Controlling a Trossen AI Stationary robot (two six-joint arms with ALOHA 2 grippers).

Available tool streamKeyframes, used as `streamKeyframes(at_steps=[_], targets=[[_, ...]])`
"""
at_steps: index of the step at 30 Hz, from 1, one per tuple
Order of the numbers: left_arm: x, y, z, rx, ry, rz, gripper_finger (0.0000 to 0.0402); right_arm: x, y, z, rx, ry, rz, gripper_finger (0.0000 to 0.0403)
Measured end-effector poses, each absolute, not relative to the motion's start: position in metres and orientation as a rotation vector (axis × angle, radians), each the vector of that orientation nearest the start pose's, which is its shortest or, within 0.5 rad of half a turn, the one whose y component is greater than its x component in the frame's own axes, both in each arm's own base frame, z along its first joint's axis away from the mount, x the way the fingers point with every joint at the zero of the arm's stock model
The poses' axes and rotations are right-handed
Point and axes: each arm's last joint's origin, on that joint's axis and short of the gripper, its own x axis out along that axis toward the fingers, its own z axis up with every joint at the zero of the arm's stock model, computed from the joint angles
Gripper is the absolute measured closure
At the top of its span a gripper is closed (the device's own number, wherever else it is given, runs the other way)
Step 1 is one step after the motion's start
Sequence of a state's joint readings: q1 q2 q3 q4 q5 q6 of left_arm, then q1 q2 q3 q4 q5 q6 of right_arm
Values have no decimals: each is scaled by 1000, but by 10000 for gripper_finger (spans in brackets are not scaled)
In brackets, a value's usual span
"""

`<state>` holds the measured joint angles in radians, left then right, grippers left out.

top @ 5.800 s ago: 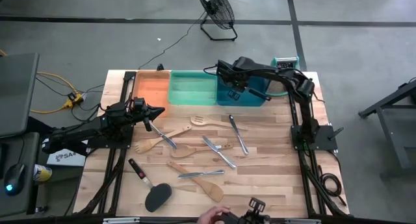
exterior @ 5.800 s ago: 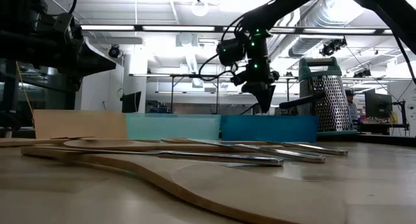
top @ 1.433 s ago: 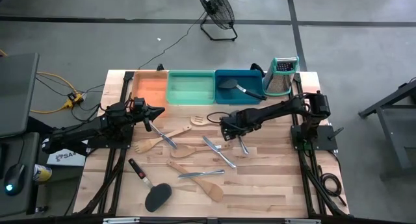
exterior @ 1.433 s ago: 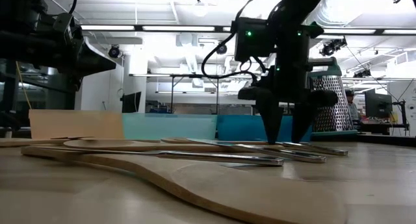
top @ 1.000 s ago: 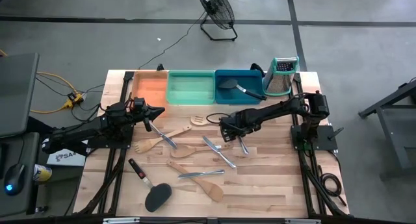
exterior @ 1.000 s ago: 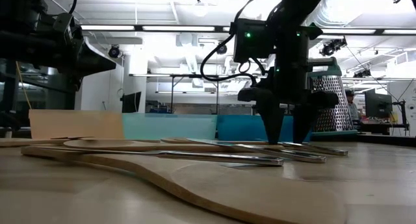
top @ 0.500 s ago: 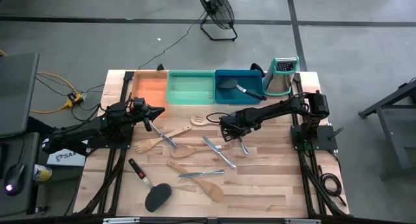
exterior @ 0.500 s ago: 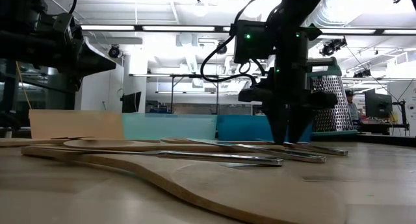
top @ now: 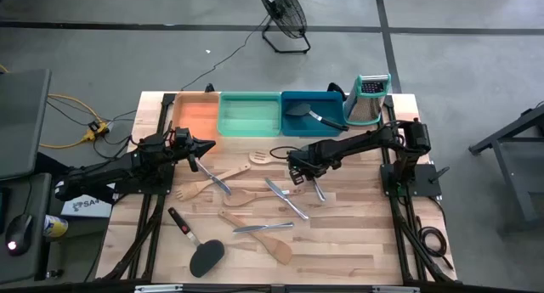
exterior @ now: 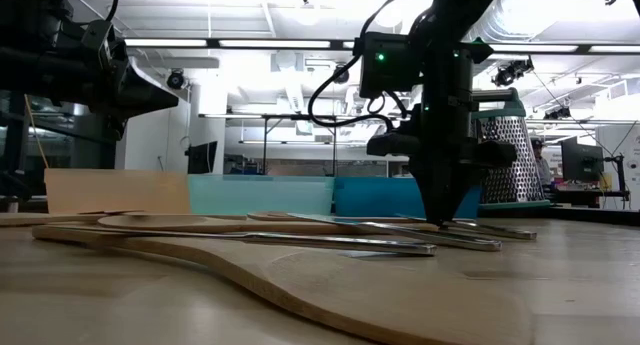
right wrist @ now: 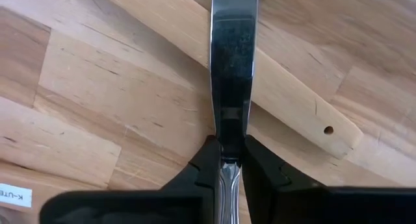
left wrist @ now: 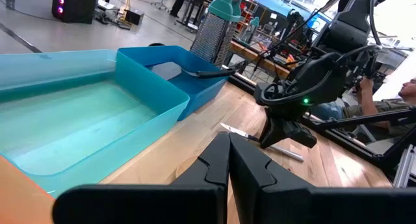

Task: Pick & Place Kitchen Items
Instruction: Put the silver table knife into the green bin

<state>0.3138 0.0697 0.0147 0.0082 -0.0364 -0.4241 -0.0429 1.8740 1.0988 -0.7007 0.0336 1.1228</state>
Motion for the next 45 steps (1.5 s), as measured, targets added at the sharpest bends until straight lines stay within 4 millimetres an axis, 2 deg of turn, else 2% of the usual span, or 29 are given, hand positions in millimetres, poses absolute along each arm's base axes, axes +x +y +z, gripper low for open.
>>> streamKeyframes(at_steps=[21, 27, 37, 45], targets=[[96, 32, 164, -426, -28, 355, 396, 320, -15, 161, 921, 1233, -718, 371], [96, 32, 164, -426, -28, 355, 396, 314, -16, 193, 887, 1114, -665, 371], [96, 32, 164, -426, -28, 354, 396, 303, -19, 257, 789, 772, -545, 371], [96, 32, 164, -426, -28, 355, 396, 299, -21, 282, 693, 600, -525, 371]])
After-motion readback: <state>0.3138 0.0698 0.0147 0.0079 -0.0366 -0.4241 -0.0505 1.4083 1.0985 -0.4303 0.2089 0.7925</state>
